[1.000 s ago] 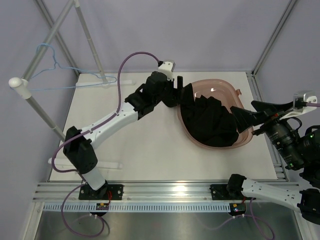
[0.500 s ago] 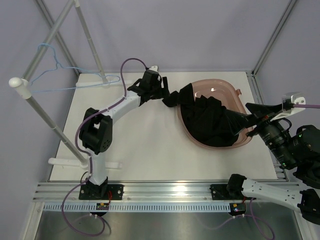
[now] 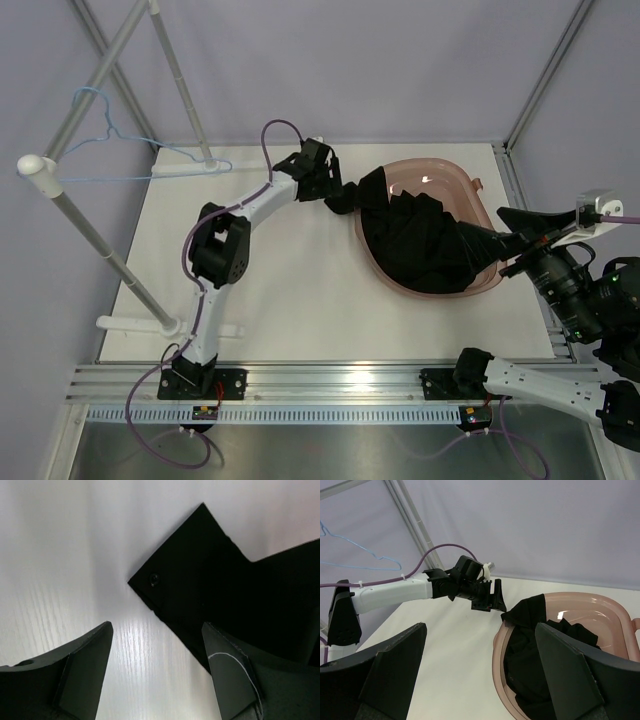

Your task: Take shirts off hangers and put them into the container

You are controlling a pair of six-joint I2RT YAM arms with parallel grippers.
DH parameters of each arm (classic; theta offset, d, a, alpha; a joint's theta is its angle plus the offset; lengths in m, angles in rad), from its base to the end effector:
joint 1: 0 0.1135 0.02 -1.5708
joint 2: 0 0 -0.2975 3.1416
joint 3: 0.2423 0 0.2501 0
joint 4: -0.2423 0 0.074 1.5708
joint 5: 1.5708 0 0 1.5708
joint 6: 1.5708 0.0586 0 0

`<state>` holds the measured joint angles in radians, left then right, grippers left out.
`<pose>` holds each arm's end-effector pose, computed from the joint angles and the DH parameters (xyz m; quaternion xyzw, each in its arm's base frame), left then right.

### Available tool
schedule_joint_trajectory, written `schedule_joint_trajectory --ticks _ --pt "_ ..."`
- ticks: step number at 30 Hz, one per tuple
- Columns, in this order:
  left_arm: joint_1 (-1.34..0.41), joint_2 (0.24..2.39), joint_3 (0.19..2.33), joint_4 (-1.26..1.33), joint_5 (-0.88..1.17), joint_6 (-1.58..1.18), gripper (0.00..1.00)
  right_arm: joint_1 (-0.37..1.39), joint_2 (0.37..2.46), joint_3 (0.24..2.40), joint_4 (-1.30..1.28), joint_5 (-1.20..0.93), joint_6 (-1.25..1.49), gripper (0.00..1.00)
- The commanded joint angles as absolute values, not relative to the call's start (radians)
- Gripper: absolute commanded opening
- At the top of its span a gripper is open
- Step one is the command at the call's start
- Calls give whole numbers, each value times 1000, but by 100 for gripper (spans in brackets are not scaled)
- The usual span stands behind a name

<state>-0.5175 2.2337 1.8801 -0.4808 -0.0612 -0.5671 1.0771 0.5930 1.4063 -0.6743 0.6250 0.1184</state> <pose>0.4716 -0.2643 0.2221 -0.0341 0.9320 -0.1612 0.3229 0.0382 -0.0014 0.5142 -0.0822 0.6611 0.2373 0.7070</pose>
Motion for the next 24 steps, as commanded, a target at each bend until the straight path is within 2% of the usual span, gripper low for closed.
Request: schedule_joint_trajectory --ticks 1,10,15,24 --pt "-511 2288 2011 -524 -97 -569 76 1075 589 1399 -632 600 97 99" --pt "-519 2454 2299 -794 -146 -552 76 1075 588 1388 -615 568 87 99" --pt "-523 2513 2345 -874 -169 -532 79 1075 578 1373 -595 560 84 100" --pt "-529 2600 2405 -1011 -173 -480 77 1075 557 1327 -555 540 95 99"
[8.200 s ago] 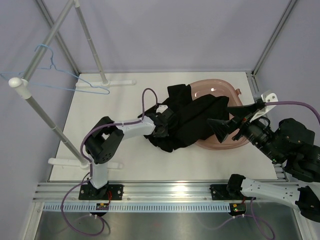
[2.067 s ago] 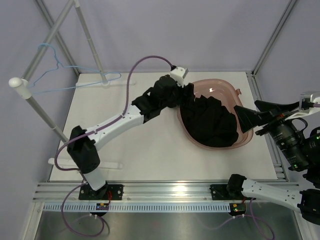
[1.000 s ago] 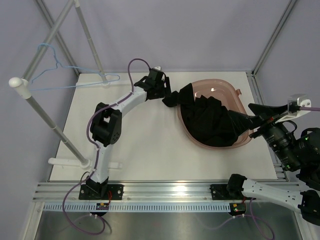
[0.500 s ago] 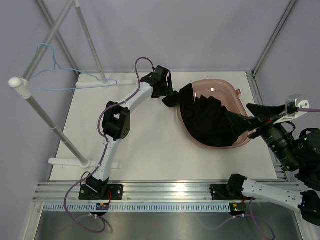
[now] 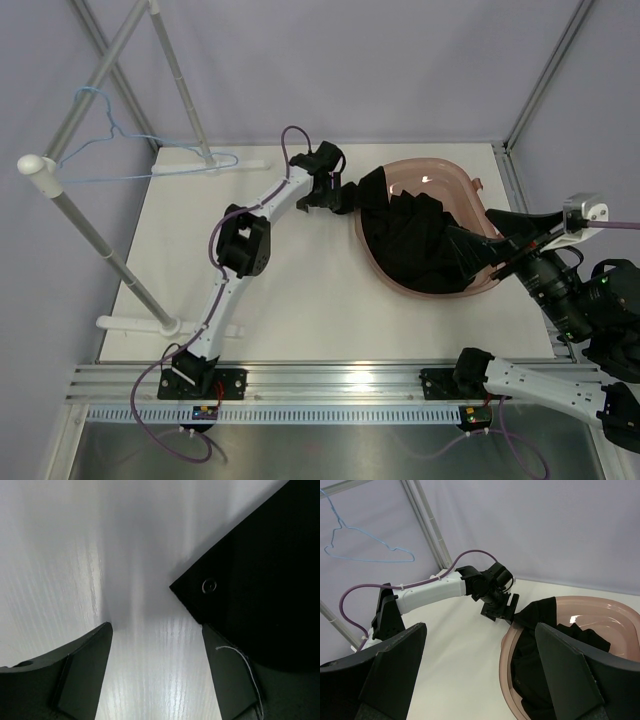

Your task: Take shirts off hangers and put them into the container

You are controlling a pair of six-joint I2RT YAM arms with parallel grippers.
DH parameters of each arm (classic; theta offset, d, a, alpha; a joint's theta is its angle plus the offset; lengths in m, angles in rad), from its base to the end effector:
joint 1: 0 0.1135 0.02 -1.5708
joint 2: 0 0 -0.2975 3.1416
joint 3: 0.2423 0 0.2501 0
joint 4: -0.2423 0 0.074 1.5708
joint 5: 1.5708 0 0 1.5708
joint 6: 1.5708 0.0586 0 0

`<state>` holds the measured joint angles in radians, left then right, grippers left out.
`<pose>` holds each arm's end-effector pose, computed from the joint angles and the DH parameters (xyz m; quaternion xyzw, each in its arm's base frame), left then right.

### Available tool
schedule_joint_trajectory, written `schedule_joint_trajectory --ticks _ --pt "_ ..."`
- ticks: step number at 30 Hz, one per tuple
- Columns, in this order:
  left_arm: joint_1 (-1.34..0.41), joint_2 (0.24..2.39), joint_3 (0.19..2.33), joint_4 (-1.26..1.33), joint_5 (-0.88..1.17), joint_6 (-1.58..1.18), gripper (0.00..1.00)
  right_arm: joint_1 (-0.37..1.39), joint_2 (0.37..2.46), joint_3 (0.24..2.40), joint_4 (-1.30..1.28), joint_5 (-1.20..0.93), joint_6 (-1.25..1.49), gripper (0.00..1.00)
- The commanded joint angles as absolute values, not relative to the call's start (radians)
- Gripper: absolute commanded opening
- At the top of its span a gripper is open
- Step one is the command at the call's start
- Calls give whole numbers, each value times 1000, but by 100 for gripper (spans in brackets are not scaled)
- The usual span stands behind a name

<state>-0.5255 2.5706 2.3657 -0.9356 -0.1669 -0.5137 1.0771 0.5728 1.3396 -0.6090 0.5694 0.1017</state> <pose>0.5025 -0.2801 0.1639 -0.0120 0.9736 -0.0350 0.2251 0.0397 0.0071 0.5058 -0.1032 0.6505 0.2542 0.7082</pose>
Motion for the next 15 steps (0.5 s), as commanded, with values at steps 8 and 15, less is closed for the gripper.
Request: schedule_joint_trajectory --ticks 8,15 --pt "-540 2590 2344 -1046 -273 -471 74 1075 552 1321 -557 540 104 100" --pt "-540 2360 1966 -850 -250 -512 74 1075 566 1315 -563 563 117 100"
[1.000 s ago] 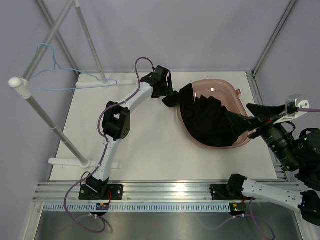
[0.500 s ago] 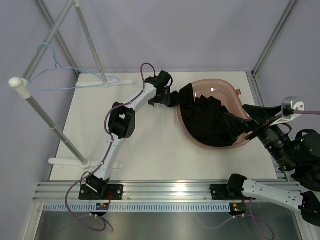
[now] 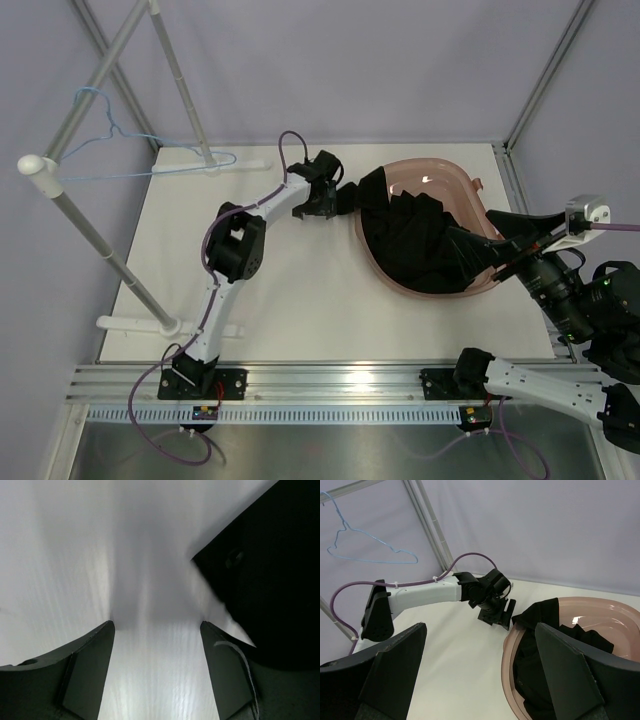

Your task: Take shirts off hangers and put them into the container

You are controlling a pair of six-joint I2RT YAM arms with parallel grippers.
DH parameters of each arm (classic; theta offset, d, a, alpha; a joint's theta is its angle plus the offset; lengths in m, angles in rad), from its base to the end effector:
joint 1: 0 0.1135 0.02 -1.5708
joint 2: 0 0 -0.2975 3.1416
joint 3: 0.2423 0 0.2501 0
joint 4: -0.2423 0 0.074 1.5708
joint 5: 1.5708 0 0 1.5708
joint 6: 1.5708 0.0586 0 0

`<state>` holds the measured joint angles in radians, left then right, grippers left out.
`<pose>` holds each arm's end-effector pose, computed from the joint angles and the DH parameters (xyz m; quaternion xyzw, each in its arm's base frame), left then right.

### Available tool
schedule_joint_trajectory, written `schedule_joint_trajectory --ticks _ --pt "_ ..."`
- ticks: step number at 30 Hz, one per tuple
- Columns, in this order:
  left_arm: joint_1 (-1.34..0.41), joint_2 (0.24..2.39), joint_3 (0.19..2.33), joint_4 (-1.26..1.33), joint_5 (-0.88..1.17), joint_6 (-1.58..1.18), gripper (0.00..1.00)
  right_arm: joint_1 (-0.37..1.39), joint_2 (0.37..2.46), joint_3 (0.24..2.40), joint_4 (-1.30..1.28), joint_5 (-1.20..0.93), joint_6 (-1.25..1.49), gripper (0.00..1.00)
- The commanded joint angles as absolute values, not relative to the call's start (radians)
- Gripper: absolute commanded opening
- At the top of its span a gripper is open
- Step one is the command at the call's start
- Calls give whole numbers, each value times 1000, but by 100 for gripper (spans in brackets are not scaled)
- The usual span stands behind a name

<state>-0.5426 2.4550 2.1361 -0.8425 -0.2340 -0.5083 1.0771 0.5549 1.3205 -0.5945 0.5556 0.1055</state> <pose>0.4794 -0.2732 0.1628 -0.0070 0.9727 -0.0024 0.2320 0.0379 0.0052 0.5028 -0.1037 0.6457 0.2634 0.7092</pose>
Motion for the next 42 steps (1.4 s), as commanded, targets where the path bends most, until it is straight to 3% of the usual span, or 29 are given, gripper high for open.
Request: schedule_joint_trajectory --ticks 1,6,9,16,23,31,42 --pt "-541 2326 1932 -832 -250 -517 74 1075 583 1313 -564 572 115 99" --pt "-546 2113 1819 -773 -279 -519 74 1075 696 1284 -528 653 112 99" --pt "-552 2043 1807 -769 -247 -494 74 1045 883 1316 -505 710 127 99" --pt "-607 1847 1663 -698 -167 -474 76 693 1234 1474 -551 396 239 97" --pt "-620 1652 1502 -632 -179 -495 78 530 1468 1493 -516 198 297 83" --pt "-618 1522 1413 -594 -167 -497 79 494 1643 1505 -505 193 288 73" --pt "-620 1494 1390 -558 -118 -497 80 494 1818 1519 -491 281 224 73"
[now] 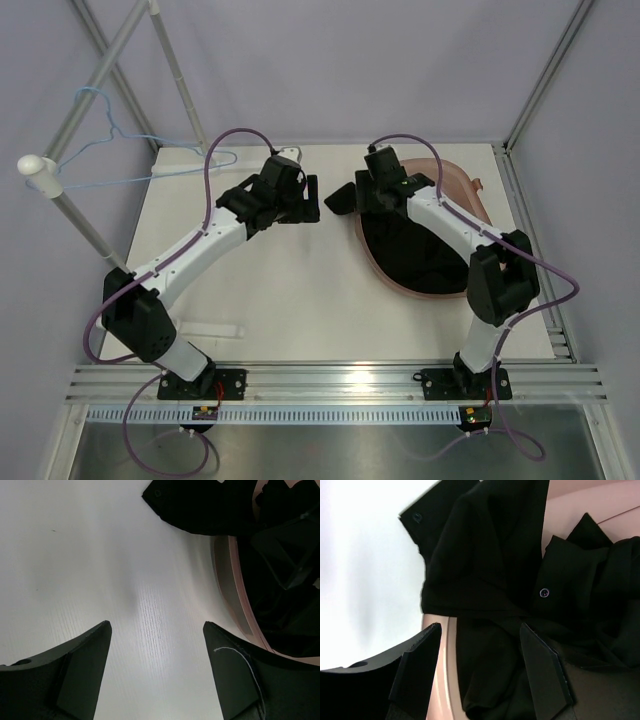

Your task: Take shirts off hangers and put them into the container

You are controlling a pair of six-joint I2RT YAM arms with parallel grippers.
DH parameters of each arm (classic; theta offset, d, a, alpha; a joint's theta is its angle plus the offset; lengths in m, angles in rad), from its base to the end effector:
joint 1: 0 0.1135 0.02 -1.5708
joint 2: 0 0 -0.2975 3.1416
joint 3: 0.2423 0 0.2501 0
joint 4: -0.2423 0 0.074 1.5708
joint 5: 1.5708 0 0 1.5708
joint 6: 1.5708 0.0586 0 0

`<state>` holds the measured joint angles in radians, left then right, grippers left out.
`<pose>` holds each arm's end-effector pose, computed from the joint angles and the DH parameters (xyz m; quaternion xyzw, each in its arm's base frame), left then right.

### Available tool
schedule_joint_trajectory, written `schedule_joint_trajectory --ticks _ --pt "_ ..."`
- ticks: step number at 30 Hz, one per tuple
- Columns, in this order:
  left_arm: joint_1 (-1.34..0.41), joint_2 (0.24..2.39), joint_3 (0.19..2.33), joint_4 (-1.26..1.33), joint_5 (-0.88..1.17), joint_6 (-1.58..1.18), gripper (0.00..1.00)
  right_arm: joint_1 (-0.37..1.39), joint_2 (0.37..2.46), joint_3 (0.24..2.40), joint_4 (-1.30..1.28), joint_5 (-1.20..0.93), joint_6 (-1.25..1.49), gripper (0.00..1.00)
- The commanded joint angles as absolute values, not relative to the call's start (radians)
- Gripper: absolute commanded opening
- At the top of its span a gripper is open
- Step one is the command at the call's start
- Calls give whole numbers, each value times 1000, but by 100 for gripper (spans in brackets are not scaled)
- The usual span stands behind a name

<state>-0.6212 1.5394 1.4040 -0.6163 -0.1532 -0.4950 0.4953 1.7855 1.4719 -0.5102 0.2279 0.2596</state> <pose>0.2945 -0.1998 0.3475 0.0273 0.9147 -0.1507 0.3740 0.3775 0.1889 0.2902 -0.0676 0.9235 0.0352 0.3760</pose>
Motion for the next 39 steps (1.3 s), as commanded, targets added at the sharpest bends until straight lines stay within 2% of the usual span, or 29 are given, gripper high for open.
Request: schedule_joint_trajectory --ticks 1,12,16,19,20,23,24,26,34,39 --pt "-618 1491 1387 -555 -118 -495 80 494 1825 1523 -494 284 222 73" --pt "-620 1459 1358 -526 -84 -491 80 486 1977 1652 -483 350 169 73" --pt "-620 1450 1342 -525 -87 -480 80 480 2011 1686 -472 376 158 69" --pt "-618 1442 1342 -528 -92 -474 80 476 2020 1687 -459 382 158 54" --pt "-618 1440 1342 -531 -94 -474 80 476 2022 1677 -448 376 156 41" --pt "-620 1431 1342 -525 -84 -472 80 476 2013 1651 -416 364 158 23" --pt "-620 1428 1341 -526 -81 -474 80 476 2007 1641 -404 357 160 13" --pt "-620 1422 1332 -523 -78 -474 80 476 1993 1615 -388 348 167 0" --pt "-618 1428 1309 -511 -87 -492 80 480 1810 1543 -405 370 178 0" --pt "-618 1436 1273 -488 -94 -512 80 480 1637 1589 -491 376 161 0"
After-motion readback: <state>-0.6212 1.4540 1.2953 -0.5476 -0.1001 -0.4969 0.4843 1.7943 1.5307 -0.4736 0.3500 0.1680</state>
